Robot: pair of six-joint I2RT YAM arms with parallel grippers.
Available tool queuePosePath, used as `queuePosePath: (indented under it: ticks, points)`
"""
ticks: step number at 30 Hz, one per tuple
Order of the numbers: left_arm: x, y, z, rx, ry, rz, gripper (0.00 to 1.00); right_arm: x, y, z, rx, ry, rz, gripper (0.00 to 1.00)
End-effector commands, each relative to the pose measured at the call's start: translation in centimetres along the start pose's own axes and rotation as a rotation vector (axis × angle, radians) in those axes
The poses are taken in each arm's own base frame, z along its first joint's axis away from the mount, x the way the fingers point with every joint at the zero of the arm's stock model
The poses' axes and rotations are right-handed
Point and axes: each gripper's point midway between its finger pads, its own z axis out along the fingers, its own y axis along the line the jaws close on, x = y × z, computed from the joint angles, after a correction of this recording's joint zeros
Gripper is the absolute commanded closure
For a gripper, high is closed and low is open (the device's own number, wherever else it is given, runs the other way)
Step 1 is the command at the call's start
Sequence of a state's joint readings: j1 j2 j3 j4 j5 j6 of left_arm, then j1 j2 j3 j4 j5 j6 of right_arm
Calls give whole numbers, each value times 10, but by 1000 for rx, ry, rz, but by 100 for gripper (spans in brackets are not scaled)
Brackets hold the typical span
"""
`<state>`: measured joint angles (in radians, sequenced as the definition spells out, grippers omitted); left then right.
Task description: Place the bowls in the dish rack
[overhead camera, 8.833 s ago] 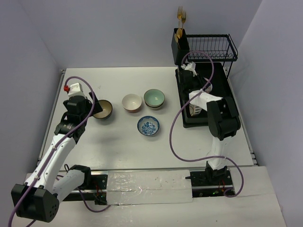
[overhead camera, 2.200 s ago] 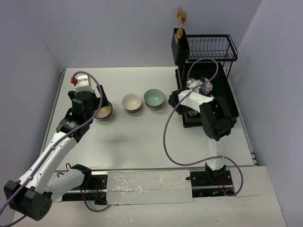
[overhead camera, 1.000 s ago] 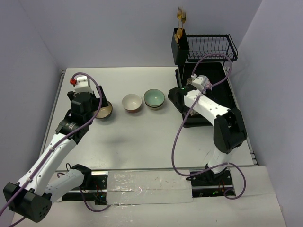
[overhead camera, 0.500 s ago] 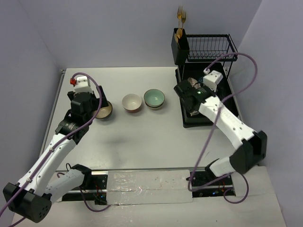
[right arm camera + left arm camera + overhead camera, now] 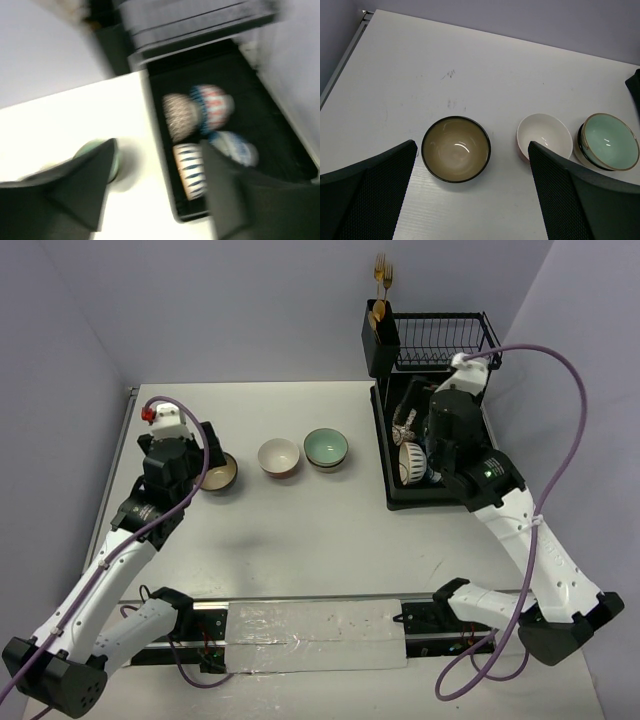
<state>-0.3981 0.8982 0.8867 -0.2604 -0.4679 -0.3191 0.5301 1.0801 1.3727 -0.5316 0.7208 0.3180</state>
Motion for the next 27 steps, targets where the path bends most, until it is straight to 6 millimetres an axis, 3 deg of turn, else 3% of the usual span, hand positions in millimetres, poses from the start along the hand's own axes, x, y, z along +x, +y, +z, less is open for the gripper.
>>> queuePosePath:
  ticks: [1, 3, 7, 9, 14, 15, 17, 18, 22, 24, 27]
  points:
    - [-3, -5, -2, 25, -1, -15, 1, 18, 76, -17, -421, 114, -6, 14]
    - [-2, -7, -1, 32, 8, -11, 1, 36, 93, -20, -508, 175, 2, 0]
    - [1, -7, 0, 32, 20, -8, 1, 76, 118, -22, -583, 278, 17, 0]
    - [1, -7, 1, 26, 24, -8, 1, 98, 125, -14, -549, 318, -6, 0]
    - [6, -7, 3, 21, 49, -5, 1, 151, 139, 13, -417, 453, 29, 10]
    - [6, -6, 4, 19, 51, -4, 1, 172, 140, 26, -360, 486, 14, 12]
    - [8, -6, 4, 17, 58, -2, 1, 183, 144, 38, -299, 512, 35, 12]
    - [7, -6, 4, 17, 55, -4, 1, 202, 144, 50, -249, 538, 14, 13]
    - [8, -6, 4, 21, 55, -3, 1, 226, 154, 74, -174, 586, 18, 19]
    - [7, -6, 3, 21, 54, -5, 1, 245, 154, 85, -138, 620, 30, 22]
    - [7, -6, 3, 24, 54, -9, 1, 257, 151, 101, -95, 640, 67, 28]
